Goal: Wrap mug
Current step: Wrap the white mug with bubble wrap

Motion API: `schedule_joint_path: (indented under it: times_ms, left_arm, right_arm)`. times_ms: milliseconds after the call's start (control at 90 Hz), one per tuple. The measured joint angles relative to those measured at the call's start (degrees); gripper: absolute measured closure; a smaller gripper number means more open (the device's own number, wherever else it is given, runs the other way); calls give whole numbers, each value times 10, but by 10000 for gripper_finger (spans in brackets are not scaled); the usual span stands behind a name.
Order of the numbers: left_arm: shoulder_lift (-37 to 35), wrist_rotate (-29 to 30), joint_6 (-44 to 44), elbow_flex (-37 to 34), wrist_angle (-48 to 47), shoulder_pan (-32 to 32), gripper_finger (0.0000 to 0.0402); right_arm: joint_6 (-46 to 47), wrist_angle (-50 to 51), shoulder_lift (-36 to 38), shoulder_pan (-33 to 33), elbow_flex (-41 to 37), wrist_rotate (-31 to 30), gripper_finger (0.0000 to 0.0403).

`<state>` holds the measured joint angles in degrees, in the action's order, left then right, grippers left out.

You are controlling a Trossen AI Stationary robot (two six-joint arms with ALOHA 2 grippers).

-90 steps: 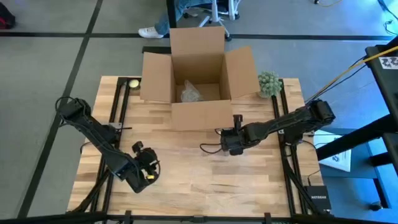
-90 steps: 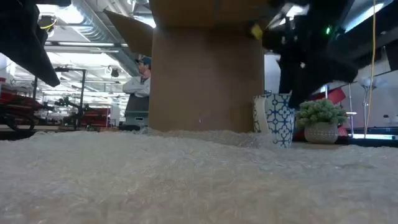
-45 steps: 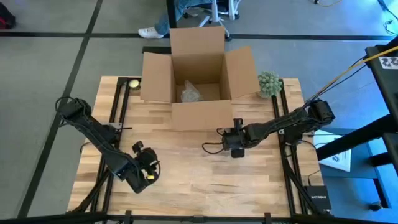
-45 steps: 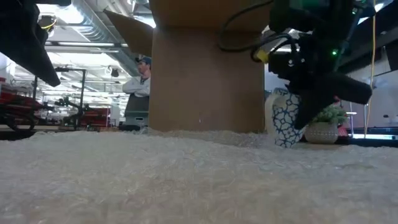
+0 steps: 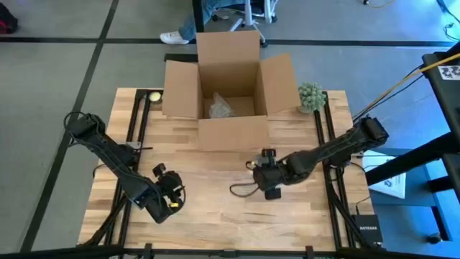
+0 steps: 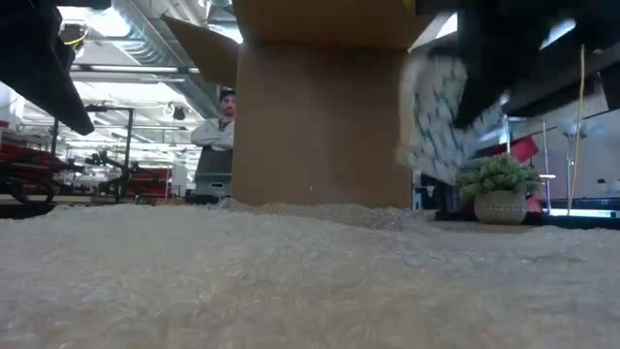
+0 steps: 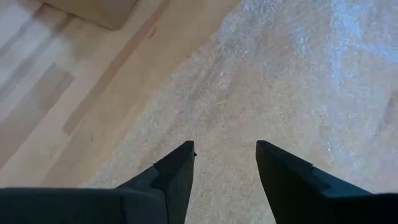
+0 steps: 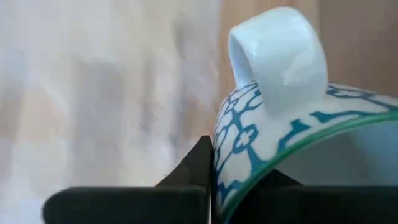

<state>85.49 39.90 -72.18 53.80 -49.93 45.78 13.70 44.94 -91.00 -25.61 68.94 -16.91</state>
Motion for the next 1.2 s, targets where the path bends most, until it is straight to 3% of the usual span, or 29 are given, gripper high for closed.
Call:
schedule_joint_path:
  times_ms: [233,422,578,744,911,1200]
  left_arm:
    - [0,0,0,0,0,0,245]
    - [0,-1,0,0,0,0,245]
    - [0,-2,0,0,1,1,245]
    - [0,-4,2,0,0,0,245]
    - [0,-5,2,0,0,3,245]
    - [0,-5,2,0,0,4,245]
  right_arm:
    - [-4,-125,-38,-55,49,-17,401]
    - [-12,-43,-165,-50,196,-2,402]
    - [-16,83,-273,-31,347,33,402]
    - [-16,146,-357,-12,469,79,402]
    - [-15,148,-400,3,503,125,402]
    - [-20,135,-434,5,504,135,400]
